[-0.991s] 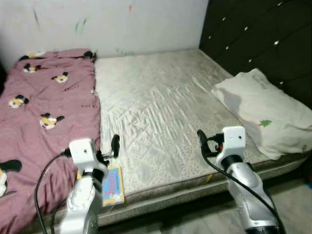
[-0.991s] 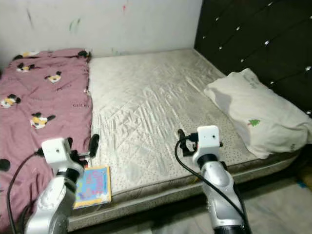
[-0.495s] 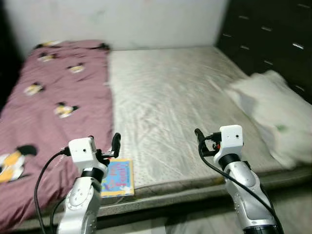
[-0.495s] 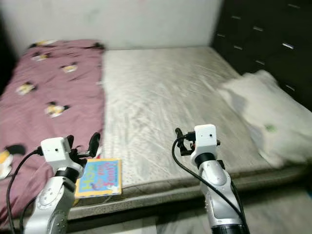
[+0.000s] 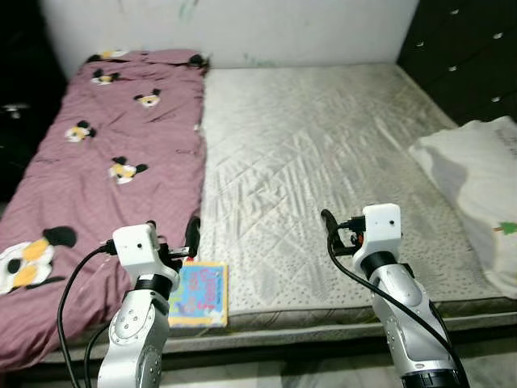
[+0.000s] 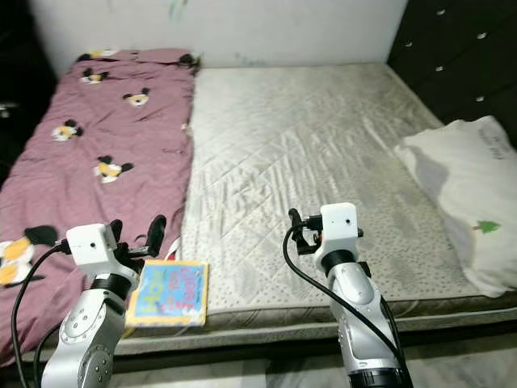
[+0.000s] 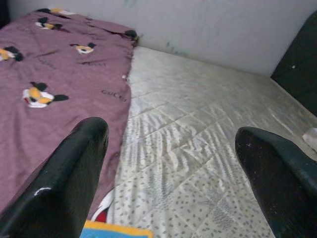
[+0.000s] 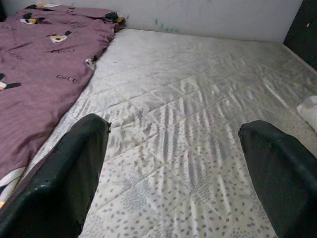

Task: Clean up the room

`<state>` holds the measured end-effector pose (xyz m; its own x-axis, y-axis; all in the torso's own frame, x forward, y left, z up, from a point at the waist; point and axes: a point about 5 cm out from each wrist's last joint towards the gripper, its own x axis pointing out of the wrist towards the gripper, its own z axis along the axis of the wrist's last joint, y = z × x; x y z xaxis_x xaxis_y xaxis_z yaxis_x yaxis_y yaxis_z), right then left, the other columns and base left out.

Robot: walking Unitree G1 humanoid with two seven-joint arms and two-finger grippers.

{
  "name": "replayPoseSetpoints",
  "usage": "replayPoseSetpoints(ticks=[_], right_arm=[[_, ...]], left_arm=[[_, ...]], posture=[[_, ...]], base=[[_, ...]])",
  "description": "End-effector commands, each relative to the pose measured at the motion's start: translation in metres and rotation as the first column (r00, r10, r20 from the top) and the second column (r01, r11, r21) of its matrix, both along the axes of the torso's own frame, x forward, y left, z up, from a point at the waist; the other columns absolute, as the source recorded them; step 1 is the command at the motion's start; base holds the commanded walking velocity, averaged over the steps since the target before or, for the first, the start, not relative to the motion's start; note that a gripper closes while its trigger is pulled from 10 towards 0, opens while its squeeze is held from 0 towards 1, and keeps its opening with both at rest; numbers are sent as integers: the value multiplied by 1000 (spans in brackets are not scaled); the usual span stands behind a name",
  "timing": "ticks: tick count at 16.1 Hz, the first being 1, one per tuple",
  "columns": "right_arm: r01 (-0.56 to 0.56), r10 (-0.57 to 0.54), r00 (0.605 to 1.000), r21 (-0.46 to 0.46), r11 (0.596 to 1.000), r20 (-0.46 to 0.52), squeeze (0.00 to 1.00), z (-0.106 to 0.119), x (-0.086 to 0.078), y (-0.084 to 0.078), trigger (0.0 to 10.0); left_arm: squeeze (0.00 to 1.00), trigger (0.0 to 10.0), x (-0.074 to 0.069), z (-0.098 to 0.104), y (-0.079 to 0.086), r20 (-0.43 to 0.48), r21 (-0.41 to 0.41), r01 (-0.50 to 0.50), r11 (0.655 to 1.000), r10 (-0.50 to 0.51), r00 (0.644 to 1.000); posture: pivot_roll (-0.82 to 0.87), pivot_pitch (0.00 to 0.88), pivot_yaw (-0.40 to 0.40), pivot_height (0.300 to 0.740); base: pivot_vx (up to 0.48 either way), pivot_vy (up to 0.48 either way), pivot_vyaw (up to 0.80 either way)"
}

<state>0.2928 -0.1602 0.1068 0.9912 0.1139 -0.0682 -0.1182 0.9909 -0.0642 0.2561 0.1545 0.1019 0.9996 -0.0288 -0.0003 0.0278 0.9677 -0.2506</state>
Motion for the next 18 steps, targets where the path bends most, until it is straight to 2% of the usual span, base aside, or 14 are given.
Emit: replayPoseSetpoints(ticks=[1,3,12,18], right_arm=[[10,-10,1000,1,1000,-7,0,-2,-1,-1,10000],[13,-12,1000,4,1000,-8,0,-2,-1,-2,10000],[14,-14,1000,-7,1000,-18,0,-5,-1,-2,10000],[16,-16,1000,-5,1000,-20,0,-5,-1,-2,10000]], left_arm=[[0,10000,-2,-1,2,-10,0,-10,1000,10,1000],[0,10000,-2,-2,2,-12,-8,-11,1000,11,1000],[0,10000,0,-2,1,-17,-12,-8,1000,8,1000],[0,10000,0,1,0,-3,-11,1,1000,-1,1000]], posture=[[10,20,-4,740],[10,20,-4,740],[7,26,-5,740],[6,25,-4,740]], base=[[0,0,0],[0,0,0],[0,477,0],[0,40,0]])
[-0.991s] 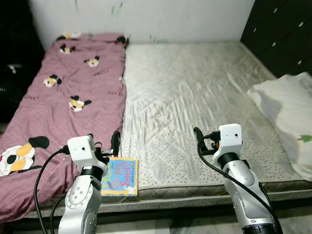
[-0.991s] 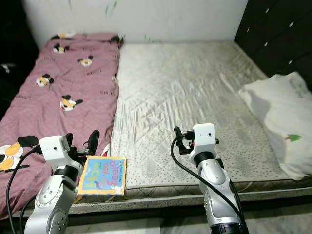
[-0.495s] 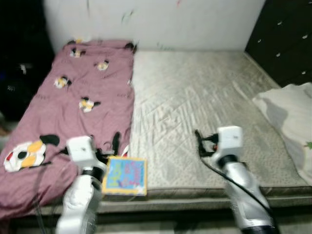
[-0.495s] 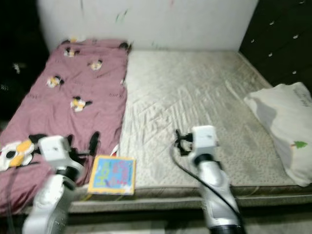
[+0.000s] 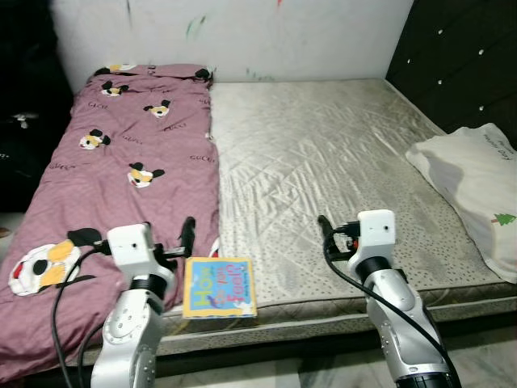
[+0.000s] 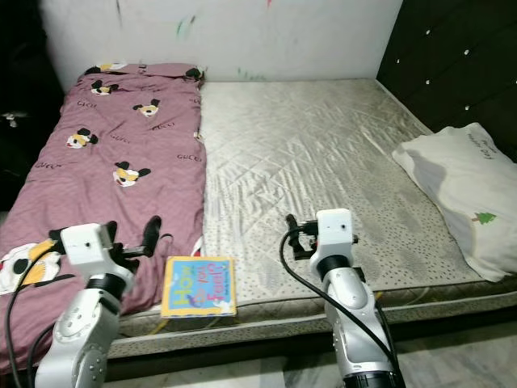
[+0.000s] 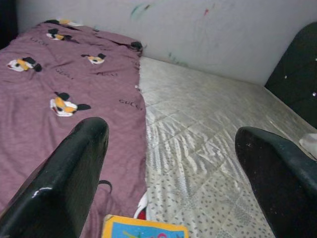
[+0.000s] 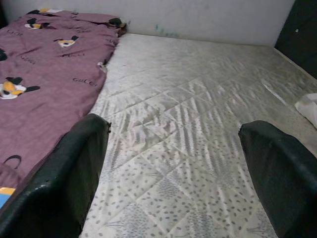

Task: Clean up the room

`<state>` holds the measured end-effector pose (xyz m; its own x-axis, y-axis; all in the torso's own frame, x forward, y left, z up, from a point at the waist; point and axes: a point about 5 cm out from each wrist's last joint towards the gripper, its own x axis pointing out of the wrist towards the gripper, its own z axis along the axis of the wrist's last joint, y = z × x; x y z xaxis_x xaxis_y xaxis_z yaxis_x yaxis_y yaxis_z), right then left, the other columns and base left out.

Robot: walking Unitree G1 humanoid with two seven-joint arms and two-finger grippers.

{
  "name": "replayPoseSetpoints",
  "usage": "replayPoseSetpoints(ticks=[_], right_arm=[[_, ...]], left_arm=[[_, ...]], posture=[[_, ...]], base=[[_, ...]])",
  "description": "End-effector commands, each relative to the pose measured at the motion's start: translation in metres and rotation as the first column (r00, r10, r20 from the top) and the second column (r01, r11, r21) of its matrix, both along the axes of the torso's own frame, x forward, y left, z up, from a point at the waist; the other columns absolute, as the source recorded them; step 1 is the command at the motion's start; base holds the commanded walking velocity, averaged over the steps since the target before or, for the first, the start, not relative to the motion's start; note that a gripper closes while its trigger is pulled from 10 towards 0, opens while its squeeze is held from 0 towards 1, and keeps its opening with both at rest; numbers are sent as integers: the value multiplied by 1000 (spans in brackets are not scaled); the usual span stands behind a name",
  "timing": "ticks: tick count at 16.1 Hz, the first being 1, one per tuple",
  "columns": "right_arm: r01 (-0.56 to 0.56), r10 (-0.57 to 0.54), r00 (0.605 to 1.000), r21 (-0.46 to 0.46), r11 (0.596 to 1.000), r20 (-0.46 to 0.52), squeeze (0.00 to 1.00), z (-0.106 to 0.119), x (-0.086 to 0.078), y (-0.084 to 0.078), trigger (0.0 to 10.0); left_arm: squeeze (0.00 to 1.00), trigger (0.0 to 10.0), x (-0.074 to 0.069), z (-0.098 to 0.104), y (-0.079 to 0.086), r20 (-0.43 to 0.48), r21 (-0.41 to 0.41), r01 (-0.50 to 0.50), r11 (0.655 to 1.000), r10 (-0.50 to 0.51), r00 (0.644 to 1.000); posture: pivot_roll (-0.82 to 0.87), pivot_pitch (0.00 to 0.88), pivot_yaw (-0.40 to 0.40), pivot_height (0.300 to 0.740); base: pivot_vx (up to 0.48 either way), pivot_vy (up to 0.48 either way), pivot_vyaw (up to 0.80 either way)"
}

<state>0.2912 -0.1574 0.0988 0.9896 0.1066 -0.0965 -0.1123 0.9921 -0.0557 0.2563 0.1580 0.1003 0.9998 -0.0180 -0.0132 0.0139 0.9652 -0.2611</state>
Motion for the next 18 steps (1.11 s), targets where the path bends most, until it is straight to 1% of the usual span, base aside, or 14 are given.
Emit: replayPoseSetpoints(ticks=[1,5,12,18], right_arm=[[7,-7,1000,-12,1000,8,0,2,1,-5,10000],[2,-2,1000,-16,1000,8,0,2,1,-2,10000],[8,-8,1000,-26,1000,2,0,0,2,-3,10000],[21,-21,1000,-32,999,-1,0,-1,3,-6,10000]], left_arm=[[0,10000,0,3,-4,19,-3,14,1000,-14,1000],[0,10000,0,6,-7,43,-7,36,999,-35,998],[0,10000,-1,7,-7,46,-9,43,999,-42,998],[0,10000,0,6,-8,43,-3,46,999,-46,998]], posture=[[7,26,-3,740],[7,26,-3,740],[9,26,-5,740],[11,21,-6,740]], base=[[0,0,0],[0,0,0],[286,0,0],[0,0,0]])
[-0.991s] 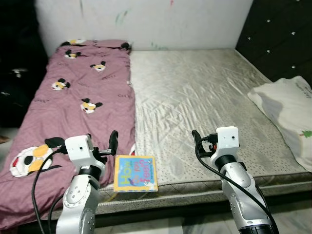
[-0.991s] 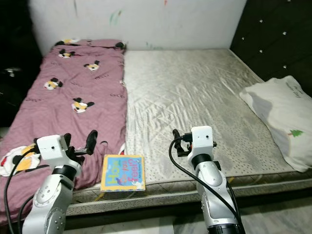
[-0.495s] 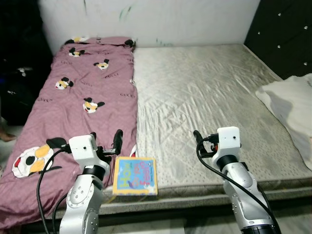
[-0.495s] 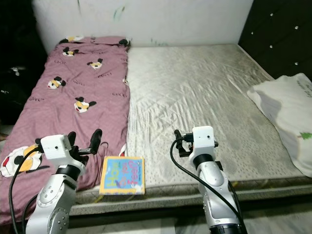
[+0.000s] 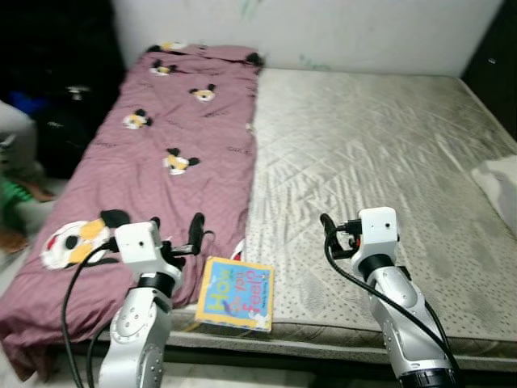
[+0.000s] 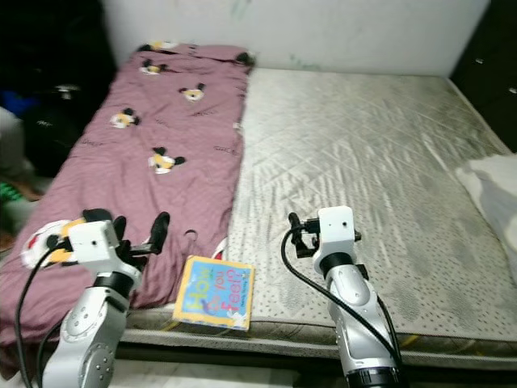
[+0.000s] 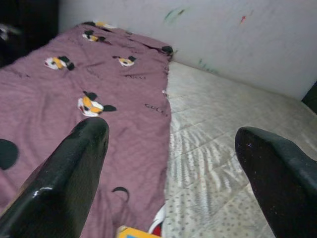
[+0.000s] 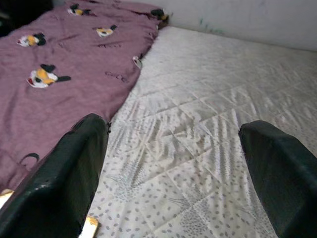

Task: Clean up the room

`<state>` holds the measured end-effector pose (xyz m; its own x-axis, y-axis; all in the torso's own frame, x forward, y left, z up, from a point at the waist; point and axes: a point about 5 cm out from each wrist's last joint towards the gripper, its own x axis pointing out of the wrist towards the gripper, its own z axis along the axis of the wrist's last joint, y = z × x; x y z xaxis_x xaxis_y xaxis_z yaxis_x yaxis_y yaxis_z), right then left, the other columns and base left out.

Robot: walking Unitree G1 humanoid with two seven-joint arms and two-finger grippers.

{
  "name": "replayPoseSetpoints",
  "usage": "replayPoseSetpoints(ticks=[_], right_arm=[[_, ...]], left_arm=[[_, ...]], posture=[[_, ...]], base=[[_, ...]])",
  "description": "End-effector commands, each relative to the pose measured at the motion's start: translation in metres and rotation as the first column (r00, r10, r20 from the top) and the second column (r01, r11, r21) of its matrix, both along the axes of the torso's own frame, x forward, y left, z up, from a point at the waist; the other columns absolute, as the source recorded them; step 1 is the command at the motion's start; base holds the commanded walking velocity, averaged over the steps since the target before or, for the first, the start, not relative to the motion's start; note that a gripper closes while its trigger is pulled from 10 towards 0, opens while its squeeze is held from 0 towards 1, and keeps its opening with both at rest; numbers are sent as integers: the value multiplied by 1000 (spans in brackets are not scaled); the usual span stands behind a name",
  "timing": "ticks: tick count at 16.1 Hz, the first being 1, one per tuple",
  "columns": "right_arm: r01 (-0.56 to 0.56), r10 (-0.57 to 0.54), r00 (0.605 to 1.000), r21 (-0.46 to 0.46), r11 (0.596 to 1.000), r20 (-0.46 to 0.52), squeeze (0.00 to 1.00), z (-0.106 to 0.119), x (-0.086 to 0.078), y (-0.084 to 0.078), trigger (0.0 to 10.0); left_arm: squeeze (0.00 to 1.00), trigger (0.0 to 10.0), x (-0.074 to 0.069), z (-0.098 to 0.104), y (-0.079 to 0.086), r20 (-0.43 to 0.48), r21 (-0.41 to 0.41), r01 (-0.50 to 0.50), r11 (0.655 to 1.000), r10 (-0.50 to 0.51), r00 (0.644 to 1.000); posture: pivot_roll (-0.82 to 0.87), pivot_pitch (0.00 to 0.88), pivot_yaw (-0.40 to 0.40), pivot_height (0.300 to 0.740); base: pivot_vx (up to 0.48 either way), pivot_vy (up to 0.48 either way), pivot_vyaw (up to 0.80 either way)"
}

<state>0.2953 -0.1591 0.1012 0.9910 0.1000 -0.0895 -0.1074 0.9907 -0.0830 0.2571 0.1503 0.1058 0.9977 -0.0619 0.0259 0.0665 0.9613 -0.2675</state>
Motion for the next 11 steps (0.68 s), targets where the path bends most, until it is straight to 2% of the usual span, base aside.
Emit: replayPoseSetpoints(ticks=[1,2,6,9,11], right_arm=[[20,-20,1000,-4,1000,-12,0,-4,-2,-4,10000],[31,-31,999,0,1000,-21,0,-5,-1,-5,10000],[37,-37,999,3,999,-18,0,-5,-1,-6,10000],[39,-39,999,0,999,-20,0,-7,-1,-6,10000],[37,-37,999,-3,999,-22,0,-8,-1,-6,10000]], left_arm=[[0,10000,-1,1,-1,4,5,2,1000,-2,1000],[0,10000,-1,1,-1,9,7,5,1000,-5,1000],[0,10000,-1,1,-1,8,9,12,1000,-12,1000],[0,10000,-1,-1,-1,-3,10,8,1000,-8,1000],[0,10000,-1,-3,0,-20,18,-5,1000,5,1000]], posture=[[11,21,-6,740],[11,21,-6,740],[13,19,-4,740],[14,23,-4,740],[15,25,-5,740]], base=[[0,0,0],[255,0,0],[289,0,-745],[270,0,0],[0,0,0]])
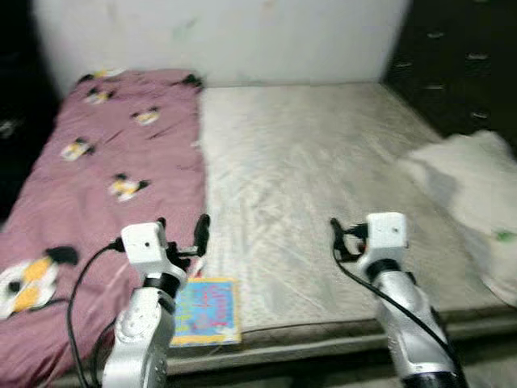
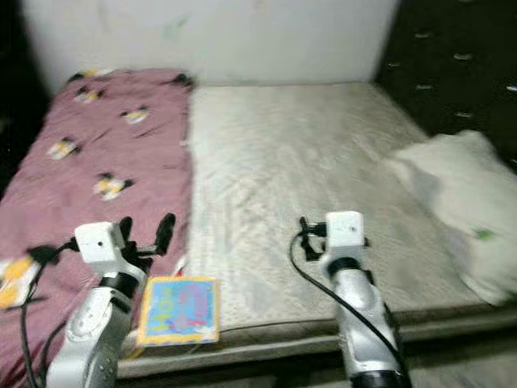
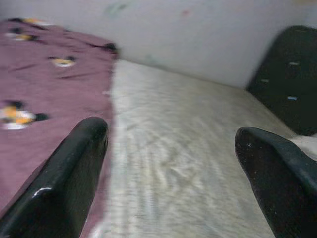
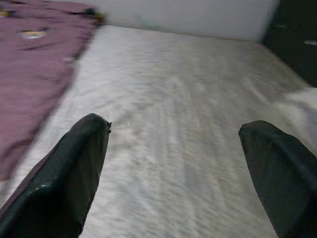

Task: Clean up the room

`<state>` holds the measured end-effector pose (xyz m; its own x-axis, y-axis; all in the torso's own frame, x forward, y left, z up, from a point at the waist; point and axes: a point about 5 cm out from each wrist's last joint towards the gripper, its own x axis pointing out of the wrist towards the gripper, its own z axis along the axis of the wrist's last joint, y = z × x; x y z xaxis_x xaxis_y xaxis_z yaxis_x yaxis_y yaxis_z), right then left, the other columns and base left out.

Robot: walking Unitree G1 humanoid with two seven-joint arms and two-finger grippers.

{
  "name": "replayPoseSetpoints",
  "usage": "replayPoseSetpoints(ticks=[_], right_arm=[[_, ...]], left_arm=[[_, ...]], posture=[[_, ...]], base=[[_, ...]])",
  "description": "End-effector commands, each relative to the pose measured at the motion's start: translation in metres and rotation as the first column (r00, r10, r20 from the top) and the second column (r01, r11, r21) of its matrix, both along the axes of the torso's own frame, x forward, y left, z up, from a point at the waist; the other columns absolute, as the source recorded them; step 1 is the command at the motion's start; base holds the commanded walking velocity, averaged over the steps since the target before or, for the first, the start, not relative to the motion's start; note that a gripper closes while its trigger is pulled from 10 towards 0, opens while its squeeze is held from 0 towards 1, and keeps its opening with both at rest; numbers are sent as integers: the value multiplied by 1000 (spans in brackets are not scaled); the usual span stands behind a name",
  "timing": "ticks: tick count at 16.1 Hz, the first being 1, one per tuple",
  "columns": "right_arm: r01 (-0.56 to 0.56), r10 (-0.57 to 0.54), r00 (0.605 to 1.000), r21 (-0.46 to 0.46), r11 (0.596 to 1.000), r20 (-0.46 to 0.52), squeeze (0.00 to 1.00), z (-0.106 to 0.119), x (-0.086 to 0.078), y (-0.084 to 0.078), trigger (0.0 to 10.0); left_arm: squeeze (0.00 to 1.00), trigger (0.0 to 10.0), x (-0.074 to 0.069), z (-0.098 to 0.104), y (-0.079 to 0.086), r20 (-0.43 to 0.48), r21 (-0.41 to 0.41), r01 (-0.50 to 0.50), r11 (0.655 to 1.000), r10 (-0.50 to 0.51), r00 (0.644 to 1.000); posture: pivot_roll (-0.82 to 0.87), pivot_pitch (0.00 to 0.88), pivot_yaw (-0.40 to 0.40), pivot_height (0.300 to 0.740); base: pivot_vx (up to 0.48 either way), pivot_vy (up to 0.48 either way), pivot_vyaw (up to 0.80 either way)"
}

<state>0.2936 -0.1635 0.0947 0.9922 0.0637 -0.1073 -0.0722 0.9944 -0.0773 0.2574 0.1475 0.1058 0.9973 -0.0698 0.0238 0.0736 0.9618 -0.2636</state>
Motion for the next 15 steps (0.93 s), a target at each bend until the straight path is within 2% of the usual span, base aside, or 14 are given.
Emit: replayPoseSetpoints(ticks=[1,4,7,11,13,15], right_arm=[[1,-1,1000,-7,1000,-4,0,-1,1,-1,10000],[4,-4,1000,-9,1000,-3,0,-1,1,-1,10000],[7,-7,1000,-9,1000,-4,0,-2,1,-1,10000],[1,-1,1000,-1,1000,-7,0,-3,1,0,10000],[-1,1,1000,-2,1000,-7,0,-3,1,0,10000],[1,-1,1000,0,1000,-15,0,-4,1,0,10000]], left_arm=[[0,10000,-1,-2,3,-11,12,-11,1000,11,1000],[0,10000,-1,2,0,20,9,16,1000,-16,1000],[0,10000,-1,1,1,12,11,9,1000,-9,1000],[0,10000,1,-5,3,-39,30,-39,999,40,998],[0,10000,2,-6,4,-46,13,-44,999,45,998],[0,10000,2,-5,3,-43,-1,-35,999,35,998]], posture=[[13,26,-4,740],[13,25,-2,740],[13,25,-1,740],[15,26,0,740],[15,26,0,740],[15,26,0,740]], base=[[0,0,0],[375,0,0],[419,0,0],[0,0,0],[0,0,0],[0,382,0]])
